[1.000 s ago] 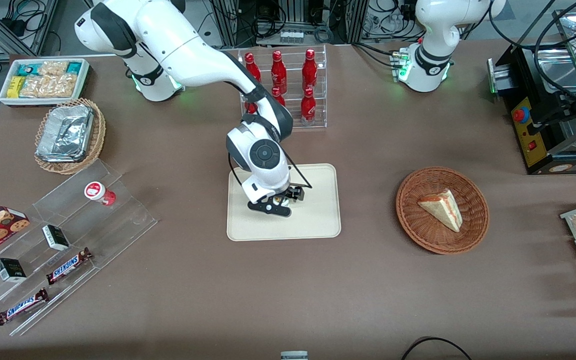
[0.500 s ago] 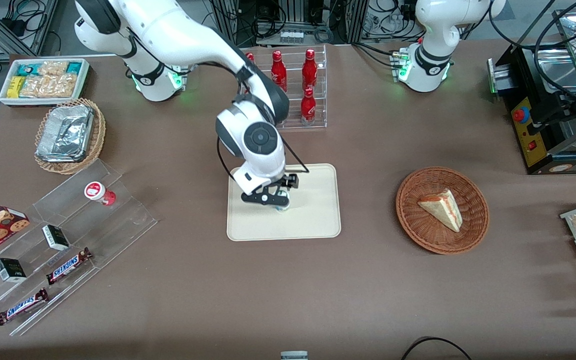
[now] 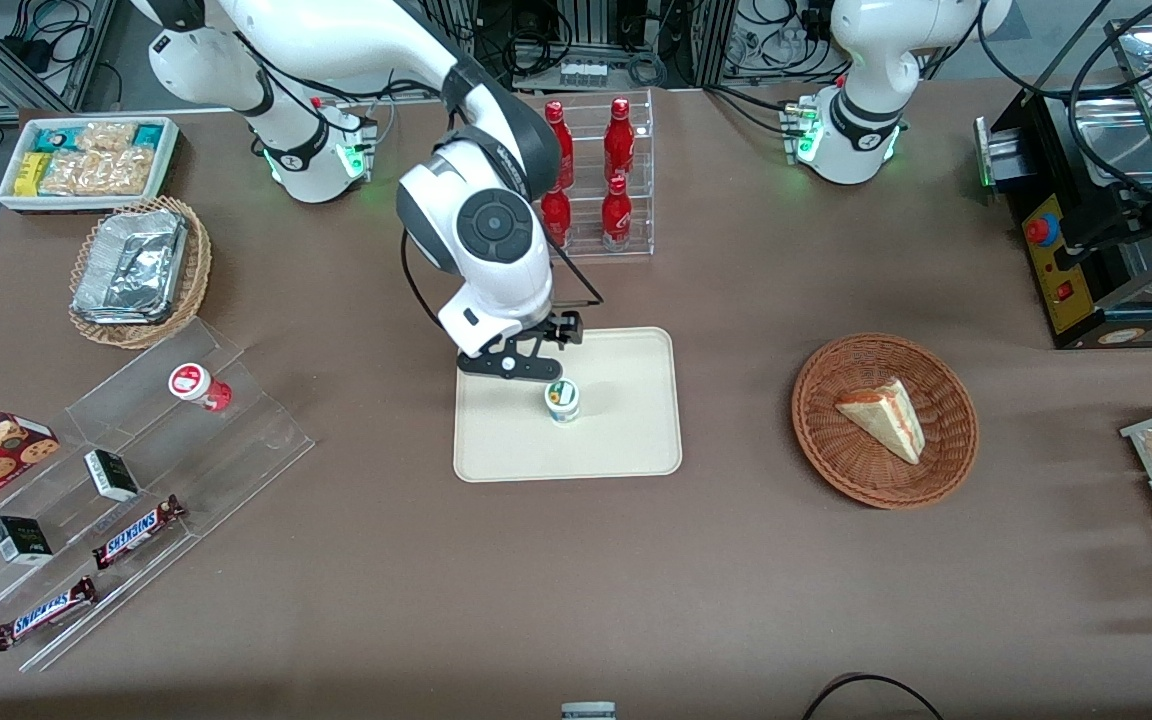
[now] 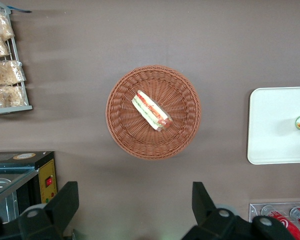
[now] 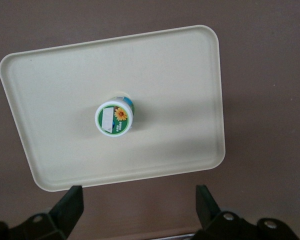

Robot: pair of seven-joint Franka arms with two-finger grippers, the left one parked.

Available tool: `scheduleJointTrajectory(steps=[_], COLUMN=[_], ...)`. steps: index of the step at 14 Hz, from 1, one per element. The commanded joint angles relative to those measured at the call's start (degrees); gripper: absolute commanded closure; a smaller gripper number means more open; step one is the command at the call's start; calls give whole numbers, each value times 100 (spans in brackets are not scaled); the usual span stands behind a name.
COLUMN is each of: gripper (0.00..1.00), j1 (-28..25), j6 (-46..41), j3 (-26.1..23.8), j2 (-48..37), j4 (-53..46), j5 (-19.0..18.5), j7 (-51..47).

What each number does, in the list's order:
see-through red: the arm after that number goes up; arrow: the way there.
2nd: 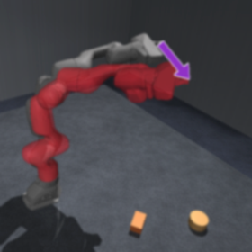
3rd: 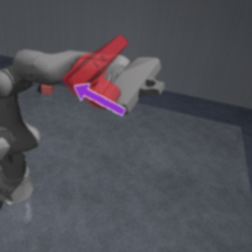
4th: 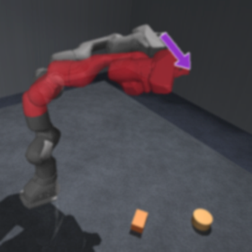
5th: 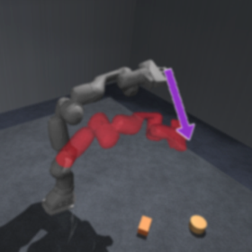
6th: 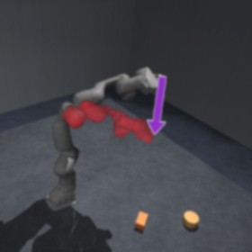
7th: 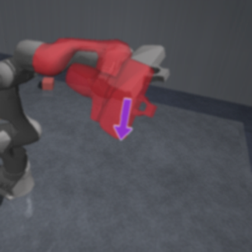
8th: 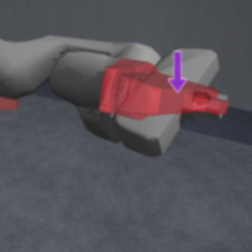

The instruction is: Place green gum on tray

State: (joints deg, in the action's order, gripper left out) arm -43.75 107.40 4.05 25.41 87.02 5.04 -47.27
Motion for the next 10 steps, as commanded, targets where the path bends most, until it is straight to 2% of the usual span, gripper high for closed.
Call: scheduleJointTrajectory(steps=[1, 5, 8, 10], gripper=[0, 0, 0, 0], j1=[304, 901, 1673, 2262], j6=[-359, -589, -589, -606], j3=[17, 34, 8, -10], j2=[-264, -650, -1090, -1196], j4=[87, 253, 640, 667], j5=[-100, -82, -82, -73], j7=[408, 1175, 2140, 2318])
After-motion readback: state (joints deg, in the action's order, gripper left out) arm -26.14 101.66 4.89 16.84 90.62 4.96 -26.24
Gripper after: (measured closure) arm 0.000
